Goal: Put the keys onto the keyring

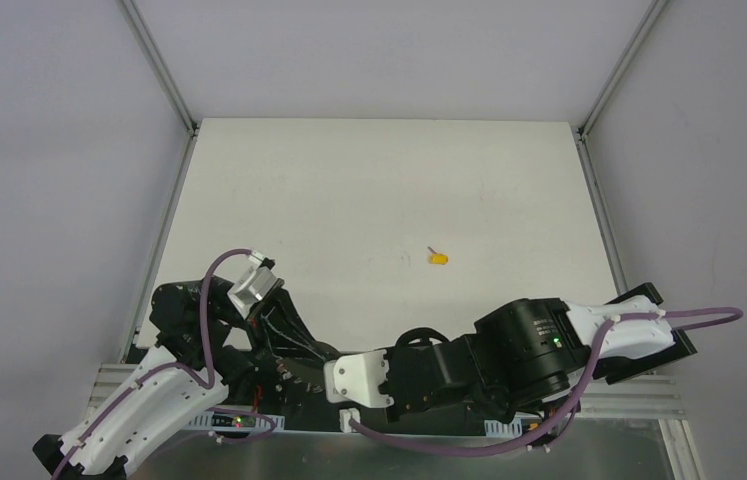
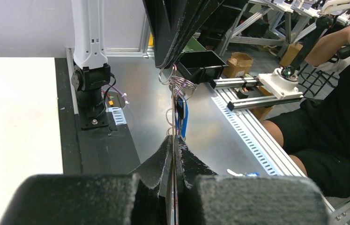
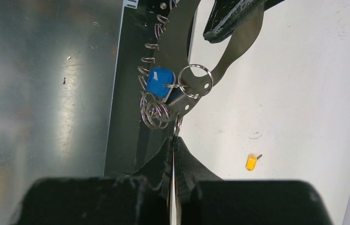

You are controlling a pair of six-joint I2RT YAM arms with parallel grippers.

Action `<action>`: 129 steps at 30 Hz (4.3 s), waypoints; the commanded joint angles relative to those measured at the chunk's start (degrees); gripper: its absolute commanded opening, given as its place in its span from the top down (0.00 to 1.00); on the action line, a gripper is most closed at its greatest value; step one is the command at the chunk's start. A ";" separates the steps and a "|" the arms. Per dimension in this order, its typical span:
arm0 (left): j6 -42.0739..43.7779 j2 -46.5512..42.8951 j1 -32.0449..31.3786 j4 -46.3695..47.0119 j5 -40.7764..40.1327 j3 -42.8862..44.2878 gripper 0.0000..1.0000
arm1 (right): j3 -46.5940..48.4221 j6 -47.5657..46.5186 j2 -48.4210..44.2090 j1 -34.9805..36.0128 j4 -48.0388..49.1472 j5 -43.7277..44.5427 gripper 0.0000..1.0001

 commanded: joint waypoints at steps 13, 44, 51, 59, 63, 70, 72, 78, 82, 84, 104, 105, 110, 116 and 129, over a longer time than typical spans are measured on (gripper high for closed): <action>1.77 -1.32 -0.28 0.91 -2.02 2.96 1.00 | 11.47 0.14 7.56 -0.83 -2.63 0.52 1.00; 11.30 -0.41 4.27 -21.57 -10.27 8.02 1.00 | -1.37 6.67 4.46 -1.88 0.24 -2.78 1.00; 11.19 0.25 4.80 -21.59 -10.10 7.94 1.00 | -7.30 6.01 0.65 -1.91 5.79 -1.93 1.00; 11.37 0.46 4.86 -21.59 -9.47 7.88 1.00 | -8.12 5.85 -1.16 -1.02 5.52 1.77 1.00; 11.36 0.18 4.86 -21.11 -8.49 7.90 1.00 | -9.71 6.28 -2.77 -0.34 5.37 5.14 1.00; 11.01 -0.05 4.86 -20.10 -8.34 7.60 1.00 | -13.24 10.55 -7.06 1.37 5.08 13.64 1.00; 11.01 0.04 4.86 -20.02 -8.43 7.60 1.00 | -15.73 11.20 -9.17 1.70 7.16 15.67 0.90; 11.16 0.35 4.86 -20.10 -9.46 7.31 1.00 | -22.13 12.26 -13.80 2.11 11.92 26.11 0.63; 12.29 0.20 5.00 -21.80 -11.41 7.51 1.00 | -28.79 12.04 -19.11 2.05 21.18 31.19 0.41; 13.64 -0.04 5.04 -23.74 -13.25 7.71 1.00 | -33.33 11.81 -22.31 2.06 27.17 32.14 0.43; 17.89 -7.97 4.95 -34.92 -27.01 9.78 1.00 | -48.29 4.74 -23.95 2.15 55.39 35.64 0.47; 17.95 -8.17 4.95 -35.22 -26.93 9.90 1.00 | -48.18 4.17 -23.71 2.11 55.54 36.23 0.48; 18.11 -9.12 4.95 -36.01 -26.80 10.06 1.00 | -49.21 2.18 -23.67 2.14 58.10 37.34 0.49; 18.43 -9.59 4.95 -36.25 -26.69 9.84 1.00 | -49.34 1.09 -22.35 2.12 58.90 38.52 0.55; 18.75 -10.13 4.95 -36.60 -27.08 10.00 1.00 | -48.60 2.02 -20.76 2.11 55.59 40.06 0.55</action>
